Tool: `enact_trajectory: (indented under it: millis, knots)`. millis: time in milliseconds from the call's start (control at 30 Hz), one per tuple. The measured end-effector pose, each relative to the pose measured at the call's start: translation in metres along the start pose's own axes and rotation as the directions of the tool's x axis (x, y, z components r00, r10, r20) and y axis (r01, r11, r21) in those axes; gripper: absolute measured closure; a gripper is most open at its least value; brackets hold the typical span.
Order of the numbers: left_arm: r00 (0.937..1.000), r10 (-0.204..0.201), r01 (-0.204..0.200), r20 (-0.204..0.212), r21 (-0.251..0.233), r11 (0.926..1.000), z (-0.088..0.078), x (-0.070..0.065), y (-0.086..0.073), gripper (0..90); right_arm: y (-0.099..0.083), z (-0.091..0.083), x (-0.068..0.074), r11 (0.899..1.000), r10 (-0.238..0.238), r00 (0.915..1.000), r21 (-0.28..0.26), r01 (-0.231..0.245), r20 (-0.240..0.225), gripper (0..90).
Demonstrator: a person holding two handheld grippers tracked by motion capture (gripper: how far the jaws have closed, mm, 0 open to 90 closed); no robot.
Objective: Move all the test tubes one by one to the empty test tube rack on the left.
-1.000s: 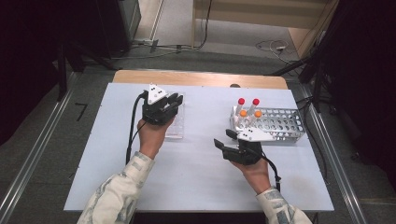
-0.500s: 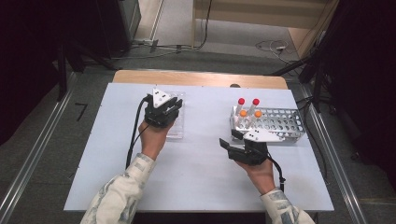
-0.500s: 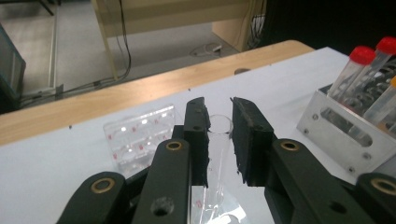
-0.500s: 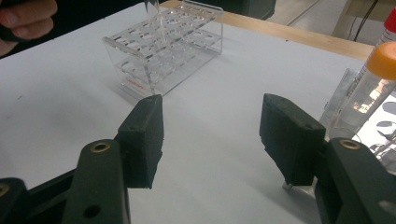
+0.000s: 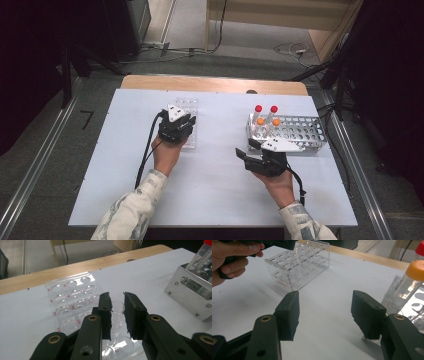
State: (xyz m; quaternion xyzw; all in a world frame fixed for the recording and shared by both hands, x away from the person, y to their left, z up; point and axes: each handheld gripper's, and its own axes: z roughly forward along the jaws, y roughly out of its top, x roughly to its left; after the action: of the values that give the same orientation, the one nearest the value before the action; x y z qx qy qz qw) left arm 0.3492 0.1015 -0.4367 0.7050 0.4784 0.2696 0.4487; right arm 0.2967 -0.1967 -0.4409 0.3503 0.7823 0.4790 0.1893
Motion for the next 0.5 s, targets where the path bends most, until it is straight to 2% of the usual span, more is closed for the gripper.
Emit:
enact_trajectory:
  millis: [67, 133, 167, 200, 233, 300, 400, 500]
  knots:
    - [0.9999, -0.012, 0.012, 0.012, -0.008, 0.9999, -0.001, 0.002, 0.001, 73.1, 0.0, 0.0, 0.0, 1.0, 0.001, 1.0, -0.002, -0.001, 0.001, 37.9]
    - [0.9986, -0.042, 0.043, 0.033, -0.019, 0.9989, -0.004, 0.004, 0.002, 66.1, 0.0, -0.001, 0.0, 1.0, 0.005, 1.0, -0.003, -0.005, 0.004, 37.9]
    - [0.997, -0.065, 0.066, 0.041, -0.028, 0.9974, -0.006, 0.004, 0.003, 59.8, 0.0, -0.002, -0.001, 1.0, 0.006, 1.0, -0.004, -0.006, 0.005, 37.9]
    - [0.9954, -0.081, 0.083, 0.051, -0.033, 0.996, -0.008, 0.005, 0.004, 45.8, 0.0, -0.002, -0.002, 1.0, 0.011, 0.9999, -0.005, -0.011, 0.009, 37.9]
    - [0.9935, -0.096, 0.098, 0.061, -0.033, 0.9946, -0.01, 0.006, 0.004, 45.8, 0.0, -0.002, -0.002, 1.0, 0.011, 0.9999, -0.005, -0.011, 0.009, 37.9]
    - [0.9896, -0.125, 0.128, 0.071, -0.041, 0.991, -0.014, 0.005, 0.005, 34.2, 0.0, -0.003, -0.004, 1.0, 0.01, 0.9999, -0.008, -0.01, 0.014, 38.0]
    - [0.9896, -0.127, 0.131, 0.068, -0.057, 0.9898, -0.02, 0.002, 0.003, 24.6, -0.001, -0.005, -0.006, 1.0, 0.016, 0.9996, -0.009, -0.016, 0.024, 37.9]
    - [0.9911, -0.112, 0.115, 0.073, -0.051, 0.992, -0.023, -0.001, 0.002, 21.5, -0.002, -0.008, -0.01, 1.0, 0.017, 0.9991, -0.01, -0.017, 0.038, 37.9]
